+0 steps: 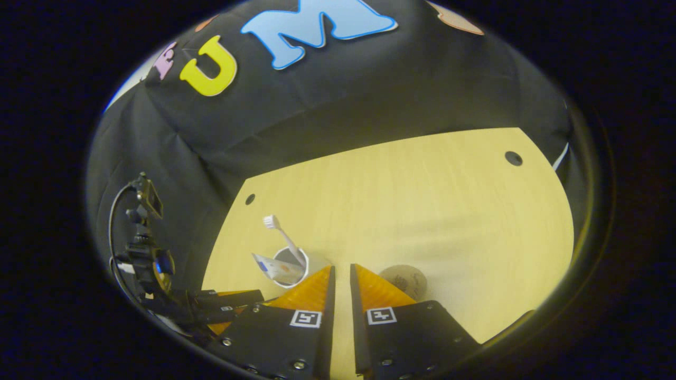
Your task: Put the toothbrush and toothpaste on the desktop into the cup, then pick up the cup and place it on the coaster on the desktop.
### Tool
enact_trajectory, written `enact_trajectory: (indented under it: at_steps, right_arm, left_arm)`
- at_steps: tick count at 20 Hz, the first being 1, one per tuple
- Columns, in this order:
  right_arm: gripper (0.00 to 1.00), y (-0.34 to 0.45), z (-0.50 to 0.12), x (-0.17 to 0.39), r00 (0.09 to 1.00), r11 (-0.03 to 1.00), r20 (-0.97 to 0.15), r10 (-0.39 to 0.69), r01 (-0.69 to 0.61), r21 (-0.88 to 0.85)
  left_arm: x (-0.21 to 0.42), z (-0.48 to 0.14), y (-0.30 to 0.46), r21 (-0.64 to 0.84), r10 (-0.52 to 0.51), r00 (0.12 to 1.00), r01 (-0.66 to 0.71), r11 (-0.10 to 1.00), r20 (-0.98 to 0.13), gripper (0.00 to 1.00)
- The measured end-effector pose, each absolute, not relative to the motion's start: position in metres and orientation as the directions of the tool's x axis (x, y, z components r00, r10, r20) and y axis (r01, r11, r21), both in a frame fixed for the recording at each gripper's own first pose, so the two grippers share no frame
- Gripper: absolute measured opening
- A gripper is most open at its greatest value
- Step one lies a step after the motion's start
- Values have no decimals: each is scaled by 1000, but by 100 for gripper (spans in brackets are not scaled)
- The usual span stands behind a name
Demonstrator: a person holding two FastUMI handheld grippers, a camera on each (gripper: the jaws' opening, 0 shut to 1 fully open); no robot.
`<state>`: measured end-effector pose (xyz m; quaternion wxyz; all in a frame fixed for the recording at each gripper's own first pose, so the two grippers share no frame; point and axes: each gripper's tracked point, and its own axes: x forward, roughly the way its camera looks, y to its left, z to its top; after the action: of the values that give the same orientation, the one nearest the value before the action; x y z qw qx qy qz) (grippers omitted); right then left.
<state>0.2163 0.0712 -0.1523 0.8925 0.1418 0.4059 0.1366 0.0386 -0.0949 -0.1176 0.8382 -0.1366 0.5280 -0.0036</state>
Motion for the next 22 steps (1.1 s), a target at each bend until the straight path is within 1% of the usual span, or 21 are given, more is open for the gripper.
enact_trajectory:
  at_steps: [3,4,5,6,8,10,11,15,16,18,20,22]
  right_arm:
    - [17,62,-157,209,633,914,-695,340,-50,402]
    - [17,61,-160,207,630,912,-701,336,-30,410]
    - [17,60,-161,206,626,909,-705,332,-13,416]
    - [17,59,-162,206,622,907,-710,330,0,421]
    - [17,57,-167,200,616,904,-717,325,21,427]
    - [17,45,-167,197,610,898,-722,328,36,438]
    - [17,41,-167,196,606,896,-723,330,38,442]
    - [17,40,-176,199,586,890,-731,350,35,455]
    - [17,40,-177,198,582,888,-730,358,30,459]
    - [17,42,-178,197,571,886,-732,372,17,464]
    - [17,42,-182,196,560,886,-736,380,6,463]
    - [17,42,-185,194,553,888,-739,384,-1,460]
  left_arm:
    - [52,-119,-107,-226,-156,428,-119,967,-890,92]
    - [54,-121,-108,-207,-147,417,-103,973,-897,93]
    - [56,-122,-110,-198,-144,412,-93,976,-900,90]
    - [56,-120,-111,-195,-142,404,-93,976,-904,92]
    - [56,-120,-116,-198,-136,388,-122,973,-912,83]
    - [56,-125,-118,-194,-120,373,-168,967,-920,83]
    - [57,-126,-116,-185,-105,368,-191,964,-924,89]
    - [65,-134,-109,-163,-66,341,-266,950,-938,89]
    - [66,-135,-107,-159,-60,331,-282,946,-942,88]
    - [68,-133,-103,-155,-52,316,-310,938,-947,81]
    - [74,-133,-101,-160,-56,303,-330,930,-951,78]
    - [77,-134,-99,-154,-51,294,-341,927,-954,79]
